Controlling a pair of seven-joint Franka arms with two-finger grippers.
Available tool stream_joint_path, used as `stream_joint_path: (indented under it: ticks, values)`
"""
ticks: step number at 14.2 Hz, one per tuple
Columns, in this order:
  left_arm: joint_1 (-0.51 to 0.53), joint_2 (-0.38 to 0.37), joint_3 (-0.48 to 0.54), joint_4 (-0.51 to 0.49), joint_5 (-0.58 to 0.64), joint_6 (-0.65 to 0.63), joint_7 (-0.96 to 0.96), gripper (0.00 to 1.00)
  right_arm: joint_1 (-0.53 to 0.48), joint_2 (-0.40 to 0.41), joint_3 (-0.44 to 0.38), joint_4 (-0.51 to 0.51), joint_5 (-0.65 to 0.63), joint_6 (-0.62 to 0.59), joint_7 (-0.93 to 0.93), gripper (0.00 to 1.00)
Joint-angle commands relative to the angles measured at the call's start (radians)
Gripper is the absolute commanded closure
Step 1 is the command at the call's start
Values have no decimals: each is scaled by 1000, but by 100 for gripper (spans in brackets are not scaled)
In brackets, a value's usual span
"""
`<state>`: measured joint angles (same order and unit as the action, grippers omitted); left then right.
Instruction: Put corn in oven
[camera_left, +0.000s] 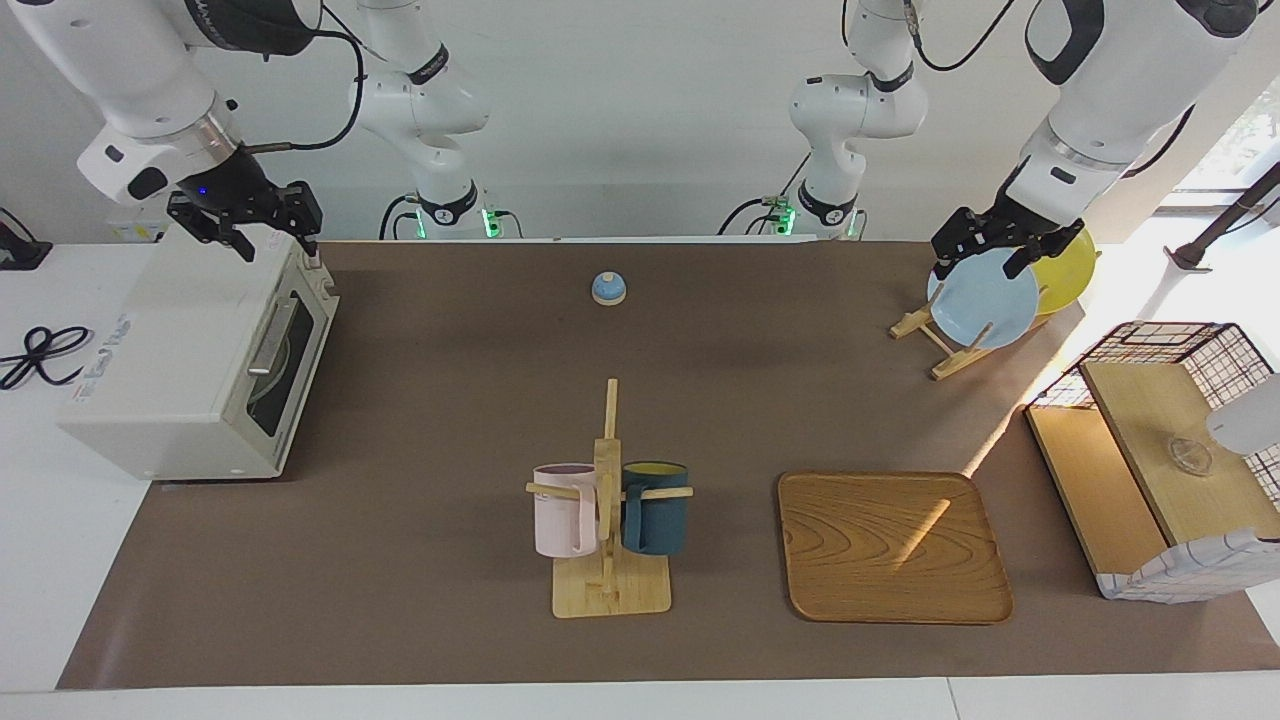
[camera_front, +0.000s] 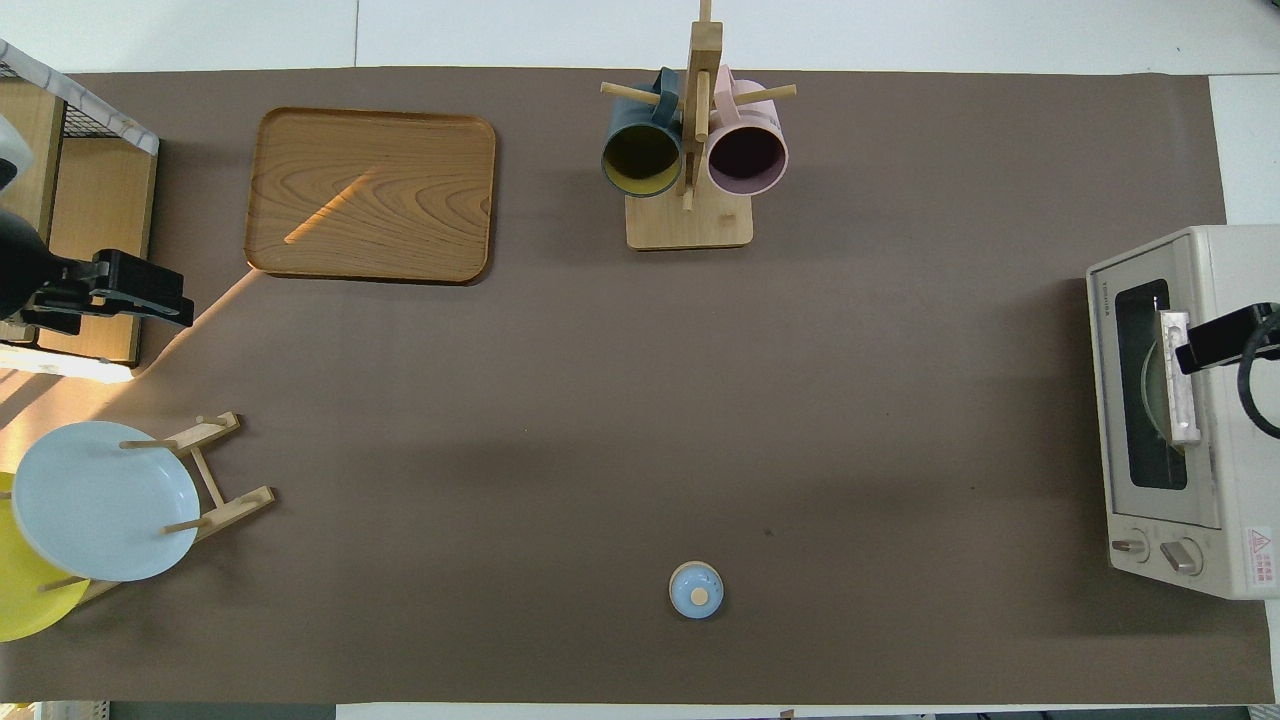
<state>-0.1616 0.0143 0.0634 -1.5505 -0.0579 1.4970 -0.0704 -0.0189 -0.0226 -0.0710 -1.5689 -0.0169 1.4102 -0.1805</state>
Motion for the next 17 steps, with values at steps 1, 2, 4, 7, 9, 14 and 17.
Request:
stream_joint_path:
  ticks: [1, 2, 4, 7, 9, 14, 17]
  values:
    - [4, -23, -4, -26, 24, 8, 4, 0, -10, 23, 4, 35, 29, -20, -13, 0]
    - [4, -23, -2, -26, 24, 8, 4, 0, -16, 23, 4, 38, 31, -22, -8, 0]
    - [4, -23, -2, -26, 24, 8, 4, 0, -21, 29, 5, 44, 31, -20, -8, 0]
    - [4, -23, -2, -26, 24, 8, 4, 0, -18, 29, 4, 44, 32, -7, -7, 0]
    - [4, -23, -4, -26, 24, 8, 4, 0, -12, 30, 0, 44, 32, -5, -2, 0]
    - [4, -23, -2, -26, 24, 8, 4, 0, -13, 29, 4, 44, 34, 18, 12, 0]
    - [4, -23, -2, -26, 24, 8, 4, 0, -10, 30, 4, 44, 32, 33, 13, 0]
